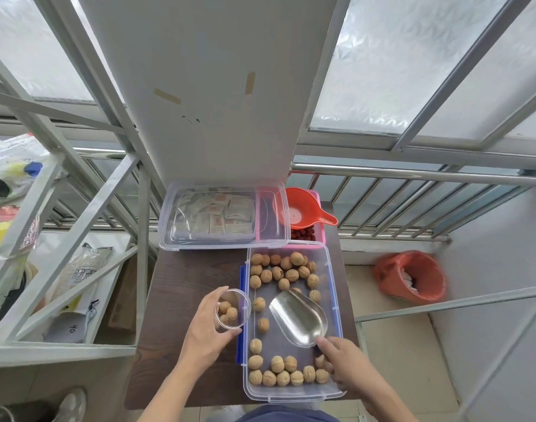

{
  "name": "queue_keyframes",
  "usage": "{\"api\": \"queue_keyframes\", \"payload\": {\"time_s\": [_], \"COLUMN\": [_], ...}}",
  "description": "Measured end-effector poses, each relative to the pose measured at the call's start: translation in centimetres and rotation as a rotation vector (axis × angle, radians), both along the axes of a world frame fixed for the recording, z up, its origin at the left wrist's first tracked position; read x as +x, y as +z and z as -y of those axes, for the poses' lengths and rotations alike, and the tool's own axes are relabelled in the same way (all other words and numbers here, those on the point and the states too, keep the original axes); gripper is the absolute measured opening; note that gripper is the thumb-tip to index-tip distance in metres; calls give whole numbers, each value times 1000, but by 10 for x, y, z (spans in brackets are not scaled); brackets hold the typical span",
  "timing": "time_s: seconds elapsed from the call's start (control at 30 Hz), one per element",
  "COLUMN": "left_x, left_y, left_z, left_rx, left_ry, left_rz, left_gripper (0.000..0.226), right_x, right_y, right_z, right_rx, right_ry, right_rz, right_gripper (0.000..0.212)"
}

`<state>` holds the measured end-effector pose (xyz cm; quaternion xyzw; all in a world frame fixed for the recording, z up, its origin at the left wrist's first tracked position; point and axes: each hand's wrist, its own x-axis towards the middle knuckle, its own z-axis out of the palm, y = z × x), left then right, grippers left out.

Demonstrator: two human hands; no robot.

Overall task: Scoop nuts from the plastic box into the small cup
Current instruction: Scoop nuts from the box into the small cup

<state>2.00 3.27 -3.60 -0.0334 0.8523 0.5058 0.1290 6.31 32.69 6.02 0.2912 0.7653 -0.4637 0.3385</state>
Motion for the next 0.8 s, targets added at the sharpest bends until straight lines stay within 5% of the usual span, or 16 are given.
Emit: {"api": "queue_keyframes", "payload": {"time_s": [0.1, 0.17, 0.53, 0.8], "left_x": [0, -2, -15, -17], "left_y": [0, 1, 14, 18], "left_z": [-1, -2, -10, -9], "left_rx": [-13, -17, -49, -49], "left_ry": [18, 19, 52, 38], "left_rz": [12, 27, 85, 85], "left_gripper": [92, 92, 93, 93], "right_x": [2, -2, -93, -69], "right_y": [-48, -73, -128, -113], "right_z": [-4, 0, 30, 24], "right_rx": [-240, -241, -300, -139], "right_ry": [-420, -509, -484, -352], "right_rz": [242, 295, 219, 69], "right_gripper": [42, 41, 38, 37]}}
